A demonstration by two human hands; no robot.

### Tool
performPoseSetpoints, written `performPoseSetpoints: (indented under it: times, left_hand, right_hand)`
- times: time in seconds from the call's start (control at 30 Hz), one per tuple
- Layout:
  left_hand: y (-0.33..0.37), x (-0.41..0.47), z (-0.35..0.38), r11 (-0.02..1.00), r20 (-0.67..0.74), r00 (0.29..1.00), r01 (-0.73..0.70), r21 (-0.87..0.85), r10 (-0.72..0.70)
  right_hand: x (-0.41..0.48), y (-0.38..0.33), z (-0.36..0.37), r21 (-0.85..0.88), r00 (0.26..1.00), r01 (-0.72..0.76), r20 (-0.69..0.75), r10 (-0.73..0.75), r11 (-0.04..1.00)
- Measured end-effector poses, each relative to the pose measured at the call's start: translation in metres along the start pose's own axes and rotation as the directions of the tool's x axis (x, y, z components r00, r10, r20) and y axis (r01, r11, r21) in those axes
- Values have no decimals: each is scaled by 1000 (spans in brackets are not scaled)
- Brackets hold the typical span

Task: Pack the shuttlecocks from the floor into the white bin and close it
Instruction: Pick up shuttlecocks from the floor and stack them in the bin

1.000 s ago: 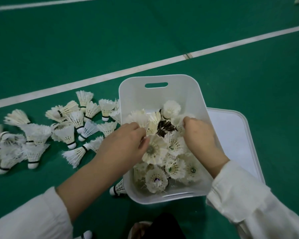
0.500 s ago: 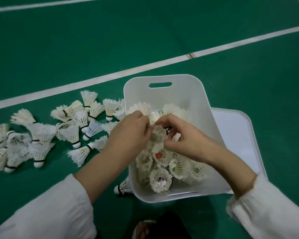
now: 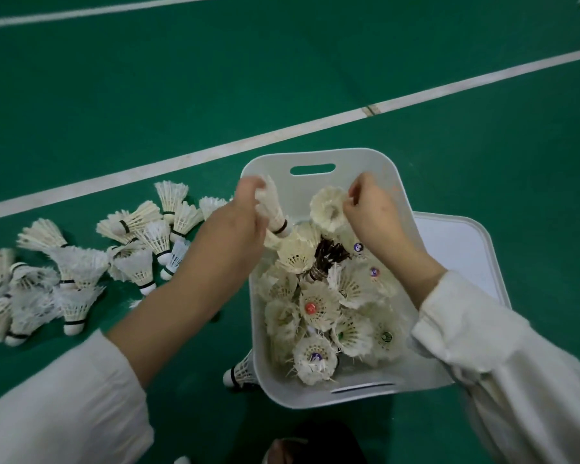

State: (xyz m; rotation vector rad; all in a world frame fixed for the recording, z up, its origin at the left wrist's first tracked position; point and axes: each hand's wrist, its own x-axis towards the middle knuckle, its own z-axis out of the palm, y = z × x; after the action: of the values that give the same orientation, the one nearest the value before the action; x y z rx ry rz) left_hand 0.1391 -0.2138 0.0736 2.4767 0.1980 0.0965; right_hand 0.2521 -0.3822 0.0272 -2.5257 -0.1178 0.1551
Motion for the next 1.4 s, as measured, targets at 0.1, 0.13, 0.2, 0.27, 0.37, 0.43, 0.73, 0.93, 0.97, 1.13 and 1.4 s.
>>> performPoseSetpoints:
  times: [0.1, 0.13, 0.2, 0.27, 0.37, 0.43, 0.73, 0.93, 0.97, 1.13, 1.4]
  left_hand:
    - [-11, -4, 4, 990, 29, 991, -128, 51, 127]
    - [-14, -6, 6, 978, 27, 981, -195, 68, 194]
    - [-21, -7, 9, 953, 27, 961, -276, 123, 275]
    - [-28, -9, 11, 929, 31, 945, -326, 177, 326]
    - [-31, -12, 11, 913, 43, 931, -365, 184, 364]
    - [-32, -14, 11, 908, 65, 923, -384, 169, 379]
    - [-35, -19, -13, 900, 96, 916, -401, 171, 390]
    - [-71, -21, -53, 843, 306, 928, -334, 421, 215]
    - [-78, -23, -59, 805, 361, 909, -369, 465, 208]
    - [-105, -34, -86, 602, 583, 791, -559, 570, 183]
    - [-147, -81, -110, 708, 487, 867, -408, 576, 104]
  right_hand:
    - [-3, 5, 24, -206, 984, 50, 176, -13, 977]
    - [-3, 7, 29, -279, 978, 63, 210, -3, 958]
    - [-3, 8, 26, -353, 980, 65, 200, 7, 933]
    - [-9, 3, 14, -306, 991, 102, 110, -71, 946]
    - [-39, -15, -12, -52, 948, 307, 100, -301, 950]
    - [-61, -26, -20, 7, 847, 436, 333, -413, 900]
    - [-68, -20, 27, -268, 844, 470, 416, -339, 841]
    - [-78, -21, 59, -468, 789, 536, 575, -219, 703]
    - [-79, -24, 56, -466, 783, 530, 589, -199, 708]
    - [-92, -67, 8, -435, 788, 578, 518, -333, 691]
    - [-156, -166, 40, -100, 502, 820, 597, -625, 563]
